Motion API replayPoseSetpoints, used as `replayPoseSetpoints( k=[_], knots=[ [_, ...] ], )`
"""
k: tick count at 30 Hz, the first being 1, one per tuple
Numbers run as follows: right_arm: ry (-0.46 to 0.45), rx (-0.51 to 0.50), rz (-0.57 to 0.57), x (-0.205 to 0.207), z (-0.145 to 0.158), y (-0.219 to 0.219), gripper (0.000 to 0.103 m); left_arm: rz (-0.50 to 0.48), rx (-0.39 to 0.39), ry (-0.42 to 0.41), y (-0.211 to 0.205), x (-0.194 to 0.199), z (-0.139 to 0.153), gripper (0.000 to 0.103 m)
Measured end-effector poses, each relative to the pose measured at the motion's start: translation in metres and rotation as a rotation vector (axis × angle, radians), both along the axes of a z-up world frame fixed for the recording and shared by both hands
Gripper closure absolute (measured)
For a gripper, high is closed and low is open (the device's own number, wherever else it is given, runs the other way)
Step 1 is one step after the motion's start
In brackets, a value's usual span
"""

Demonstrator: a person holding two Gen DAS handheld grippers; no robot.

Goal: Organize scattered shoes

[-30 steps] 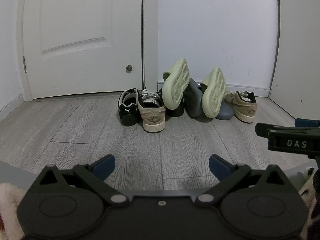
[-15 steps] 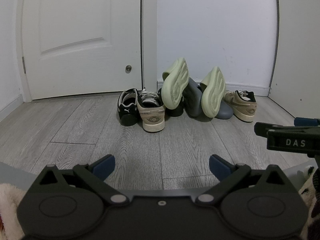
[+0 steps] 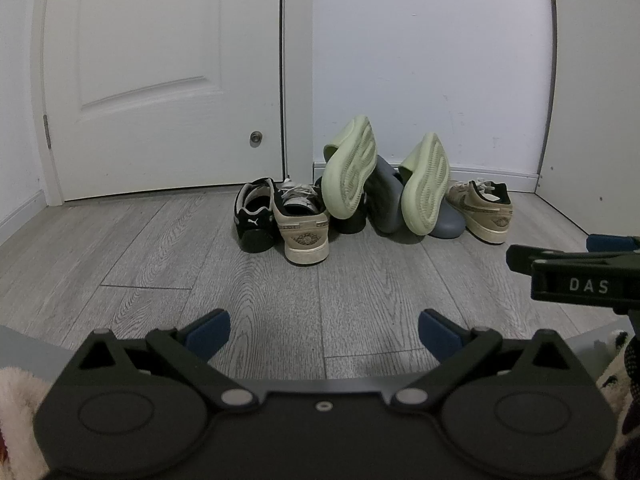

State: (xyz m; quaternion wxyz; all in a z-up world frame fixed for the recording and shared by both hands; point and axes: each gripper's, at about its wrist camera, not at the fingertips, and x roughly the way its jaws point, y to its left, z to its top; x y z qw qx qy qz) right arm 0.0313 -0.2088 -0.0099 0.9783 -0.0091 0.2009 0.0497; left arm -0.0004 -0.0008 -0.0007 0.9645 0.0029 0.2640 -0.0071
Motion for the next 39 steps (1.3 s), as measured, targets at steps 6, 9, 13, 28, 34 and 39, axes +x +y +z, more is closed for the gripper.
replayPoseSetpoints(
  k=[6, 9, 13, 28, 34, 39],
  knots=[
    [-0.003, -0.001, 0.000, -0.004, 0.000, -0.001, 0.000, -0.001, -0.002, -0.003, 0.000, -0.001, 0.000, 0.001],
    [-0.004, -0.001, 0.000, -0.006, 0.000, -0.002, 0.000, -0.002, -0.009, -0.003, 0.001, -0.001, 0.001, 0.001],
    [0.001, 0.005, -0.003, -0.001, 0.000, 0.001, 0.000, -0.028, -0.028, 0.020, 0.005, -0.001, 0.008, 0.001],
    [-0.125, 0.049, 0.123, 0.064, 0.021, 0.013, 0.000, -0.104, -0.171, -0.083, 0.047, 0.072, 0.047, 0.011],
    [-0.109, 0.064, 0.123, 0.087, 0.001, 0.003, 0.000, -0.238, -0.074, -0.058, 0.037, 0.128, 0.038, 0.025],
    [-0.092, 0.060, 0.111, 0.100, -0.011, -0.004, 0.001, -0.328, 0.061, 0.059, 0.013, 0.205, -0.003, 0.056]
  ],
)
